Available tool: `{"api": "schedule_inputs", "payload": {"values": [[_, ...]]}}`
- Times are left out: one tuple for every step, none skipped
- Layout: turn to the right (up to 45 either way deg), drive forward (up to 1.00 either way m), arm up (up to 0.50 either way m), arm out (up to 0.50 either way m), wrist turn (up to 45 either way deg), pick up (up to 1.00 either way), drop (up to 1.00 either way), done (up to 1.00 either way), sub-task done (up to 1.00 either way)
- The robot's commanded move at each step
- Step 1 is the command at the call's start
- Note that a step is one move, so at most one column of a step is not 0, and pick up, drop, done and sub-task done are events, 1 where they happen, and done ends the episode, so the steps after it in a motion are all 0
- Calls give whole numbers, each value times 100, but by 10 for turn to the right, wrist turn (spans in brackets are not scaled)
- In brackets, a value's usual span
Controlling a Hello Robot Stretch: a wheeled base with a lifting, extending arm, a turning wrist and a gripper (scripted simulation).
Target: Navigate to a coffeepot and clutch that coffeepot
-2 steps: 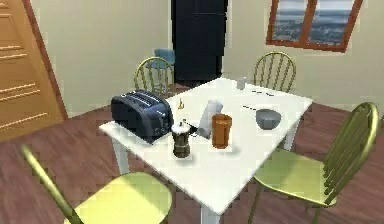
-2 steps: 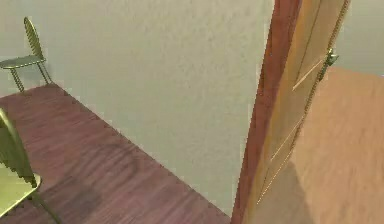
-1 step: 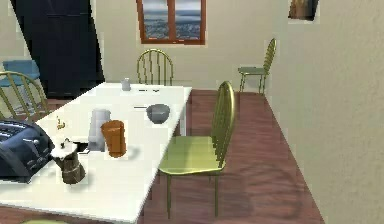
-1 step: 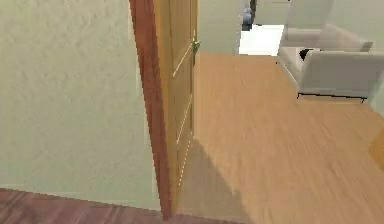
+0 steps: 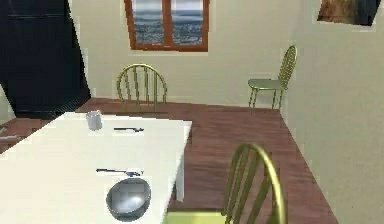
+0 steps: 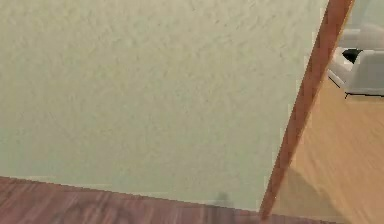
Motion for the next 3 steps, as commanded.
{"api": "schedule_inputs", "payload": {"values": [[-450,0,0,0,0,0,0,0,0],[-450,0,0,0,0,0,0,0,0],[-450,0,0,0,0,0,0,0,0]]}}
